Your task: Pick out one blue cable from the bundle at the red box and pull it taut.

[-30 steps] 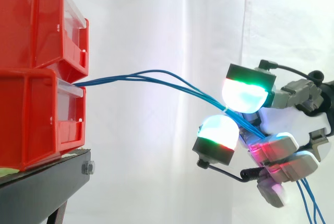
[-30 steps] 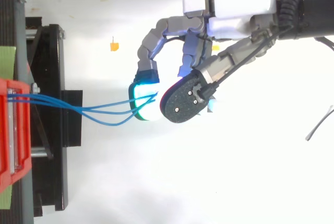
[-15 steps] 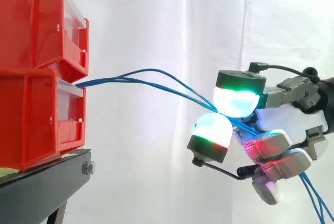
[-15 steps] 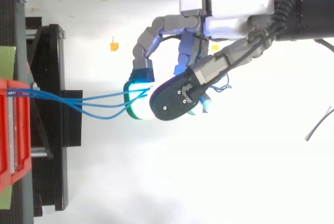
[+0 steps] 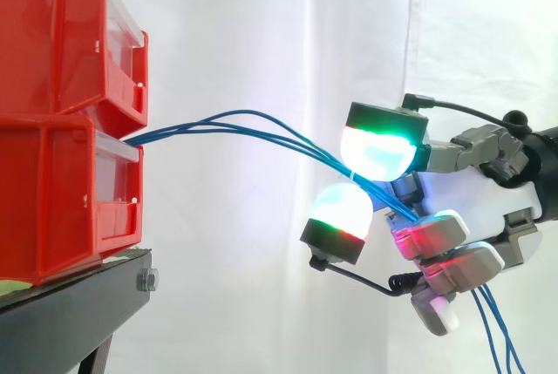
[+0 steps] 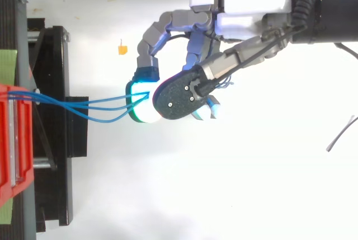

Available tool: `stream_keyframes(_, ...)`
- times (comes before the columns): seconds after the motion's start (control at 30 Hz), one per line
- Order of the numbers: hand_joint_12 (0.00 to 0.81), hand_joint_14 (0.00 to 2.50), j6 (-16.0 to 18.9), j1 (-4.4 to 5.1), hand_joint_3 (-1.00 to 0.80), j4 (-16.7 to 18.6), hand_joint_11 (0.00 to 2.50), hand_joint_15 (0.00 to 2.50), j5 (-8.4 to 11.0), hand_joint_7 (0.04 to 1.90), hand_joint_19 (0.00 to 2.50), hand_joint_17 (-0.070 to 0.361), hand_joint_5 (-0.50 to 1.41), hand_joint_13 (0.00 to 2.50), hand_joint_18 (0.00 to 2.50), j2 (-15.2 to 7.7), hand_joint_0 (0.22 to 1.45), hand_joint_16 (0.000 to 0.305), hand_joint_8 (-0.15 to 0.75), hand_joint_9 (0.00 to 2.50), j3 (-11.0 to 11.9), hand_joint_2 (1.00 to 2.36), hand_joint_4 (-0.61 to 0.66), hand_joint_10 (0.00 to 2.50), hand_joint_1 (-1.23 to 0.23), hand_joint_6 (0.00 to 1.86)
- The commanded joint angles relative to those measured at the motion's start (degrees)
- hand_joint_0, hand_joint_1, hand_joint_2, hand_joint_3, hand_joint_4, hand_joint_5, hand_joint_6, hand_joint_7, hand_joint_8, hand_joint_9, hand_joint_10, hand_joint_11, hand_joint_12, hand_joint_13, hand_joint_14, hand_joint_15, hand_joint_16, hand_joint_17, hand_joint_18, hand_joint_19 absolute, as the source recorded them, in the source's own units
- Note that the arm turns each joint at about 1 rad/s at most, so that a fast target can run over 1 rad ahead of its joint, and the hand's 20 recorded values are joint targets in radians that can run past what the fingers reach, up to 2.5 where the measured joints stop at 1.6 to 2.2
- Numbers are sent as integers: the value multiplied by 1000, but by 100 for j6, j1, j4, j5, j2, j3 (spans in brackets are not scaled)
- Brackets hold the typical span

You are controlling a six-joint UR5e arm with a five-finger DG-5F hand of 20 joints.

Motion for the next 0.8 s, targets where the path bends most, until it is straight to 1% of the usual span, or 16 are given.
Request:
stream_keyframes(0.0, 351, 27, 10, 16, -452, 39, 996, 974, 27, 819, 670, 119, -172, 1361, 936, 0, 612, 53, 268, 1349, -4, 1004, 54, 22, -528, 920)
stream_keyframes(0.07, 355, 26, 10, 25, -388, 83, 995, 974, 36, 825, 668, 119, -169, 1364, 940, 0, 621, 53, 270, 1354, -4, 1009, 41, 23, -557, 925)
stream_keyframes(0.1, 351, 27, 10, 25, -383, 92, 996, 981, 36, 824, 668, 119, -168, 1363, 940, 0, 621, 53, 267, 1353, -4, 1009, 41, 22, -559, 925)
stream_keyframes(0.17, 354, 26, 10, 34, -296, 109, 996, 968, 36, 838, 661, 120, -167, 1359, 942, 0, 619, 53, 274, 1348, -4, 1014, 35, 21, -618, 933)
stream_keyframes(0.23, 363, 27, 10, 34, -256, 109, 999, 964, 36, 831, 654, 122, -165, 1361, 950, 0, 617, 54, 278, 1349, -4, 1016, 36, 21, -638, 938)
stream_keyframes(0.27, 364, 26, 10, 34, -215, 118, 984, 963, 36, 838, 656, 123, -164, 1355, 954, 0, 628, 55, 282, 1347, 4, 1017, 34, 21, -684, 942)
stream_keyframes(0.4, 361, 28, 10, 34, -174, 109, 1005, 962, 36, 846, 655, 122, -161, 1340, 950, 0, 642, 54, 282, 1335, -4, 1020, 6, 21, -732, 952)
stream_keyframes(0.47, 363, 28, 10, 34, -185, 109, 1008, 962, 36, 897, 650, 120, -160, 1321, 943, 0, 671, 54, 281, 1331, -4, 1020, -27, 22, -781, 953)
stream_keyframes(0.53, 361, 28, 10, 34, -213, 109, 1015, 943, 27, 900, 633, 120, -159, 1306, 940, 0, 693, 53, 280, 1321, -4, 1019, -42, 22, -807, 954)
stream_keyframes(0.63, 365, 29, 10, 34, -344, 109, 985, 926, 27, 929, 611, 118, -156, 1292, 934, 0, 742, 52, 274, 1308, -4, 1012, -85, 23, -844, 956)
stream_keyframes(0.7, 359, 28, 10, 34, -446, 118, 988, 913, 27, 889, 608, 117, -156, 1283, 934, 0, 751, 52, 268, 1309, -4, 1005, -73, 22, -847, 957)
stream_keyframes(0.73, 363, 29, 10, 42, -500, 118, 982, 915, 36, 904, 603, 117, -156, 1277, 935, 0, 730, 52, 269, 1312, -4, 1000, -32, 23, -845, 948)
stream_keyframes(0.77, 360, 29, 10, 34, -500, 118, 977, 917, 36, 889, 605, 117, -154, 1274, 933, 0, 687, 52, 266, 1314, -4, 1000, 12, 22, -820, 943)
